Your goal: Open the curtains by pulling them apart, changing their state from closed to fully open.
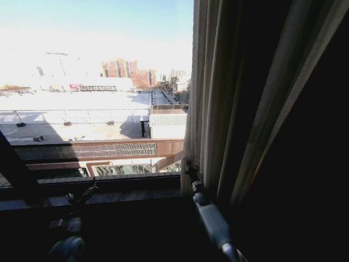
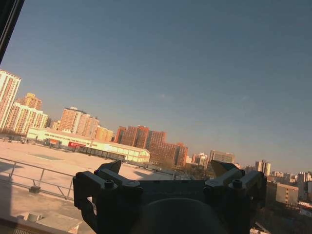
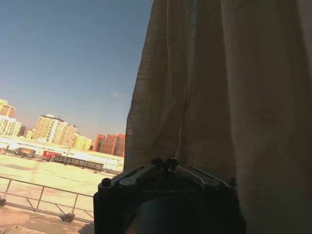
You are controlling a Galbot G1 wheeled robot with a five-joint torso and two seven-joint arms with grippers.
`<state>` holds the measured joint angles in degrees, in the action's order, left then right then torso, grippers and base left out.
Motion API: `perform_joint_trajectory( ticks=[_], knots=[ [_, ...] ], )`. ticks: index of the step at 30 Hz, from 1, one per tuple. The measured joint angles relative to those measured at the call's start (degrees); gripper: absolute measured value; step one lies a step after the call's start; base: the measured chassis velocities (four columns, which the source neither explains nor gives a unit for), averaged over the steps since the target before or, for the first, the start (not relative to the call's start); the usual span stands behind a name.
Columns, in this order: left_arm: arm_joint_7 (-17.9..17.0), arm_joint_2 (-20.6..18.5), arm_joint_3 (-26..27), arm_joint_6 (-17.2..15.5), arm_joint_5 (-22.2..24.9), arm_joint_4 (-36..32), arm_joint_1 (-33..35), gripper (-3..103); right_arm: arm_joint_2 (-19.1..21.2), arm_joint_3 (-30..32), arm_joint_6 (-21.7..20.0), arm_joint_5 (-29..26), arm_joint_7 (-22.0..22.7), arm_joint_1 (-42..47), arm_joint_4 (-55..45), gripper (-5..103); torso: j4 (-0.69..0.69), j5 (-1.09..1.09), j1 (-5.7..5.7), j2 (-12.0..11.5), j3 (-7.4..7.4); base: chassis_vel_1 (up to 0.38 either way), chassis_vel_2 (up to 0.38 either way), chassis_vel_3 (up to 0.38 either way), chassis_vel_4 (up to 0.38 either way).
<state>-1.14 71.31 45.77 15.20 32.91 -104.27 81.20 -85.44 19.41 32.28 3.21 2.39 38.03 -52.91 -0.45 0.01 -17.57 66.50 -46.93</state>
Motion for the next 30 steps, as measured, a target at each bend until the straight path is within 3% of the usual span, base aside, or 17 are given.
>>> perform_joint_trajectory(
  ticks=[11, 18, 23, 30],
  knots=[
    [0.01, 0.0, -0.03, 0.0, 0.0, 0.0, 0.0, 100, 0.2, 0.14, 1.02, -0.3, 0.03, 0.34, -0.62, 0, 0.03, -0.03, -0.02, 0.0, 0.0, -0.042, -0.035, 0.045, 0.038],
    [0.03, 0.01, -0.05, 0.0, 0.0, 0.0, 0.0, 100, 0.87, 0.46, 1.19, 3.6, 0.93, 0.51, -0.78, 0, 0.0, 0.0, -0.01, 0.0, 0.0, -0.028, -0.027, 0.026, 0.024],
    [0.03, 0.0, -0.05, 0.0, 0.0, 0.0, 0.0, 100, 2.41, 1.16, -2.93, 6.39, 6.51, -0.09, -0.37, 0, 0.03, -0.01, -0.02, 0.0, 0.0, 0.0, 0.0, 0.0, 0.0],
    [0.03, 0.0, -0.04, 0.0, 0.0, 0.0, 0.0, 100, 6.08, 2.8, -7.16, 4.65, 10.39, -2.71, 1.69, 0, 0.01, -0.01, -0.01, 0.0, 0.0, 0.0, 0.0, 0.0, 0.0]
  ],
)
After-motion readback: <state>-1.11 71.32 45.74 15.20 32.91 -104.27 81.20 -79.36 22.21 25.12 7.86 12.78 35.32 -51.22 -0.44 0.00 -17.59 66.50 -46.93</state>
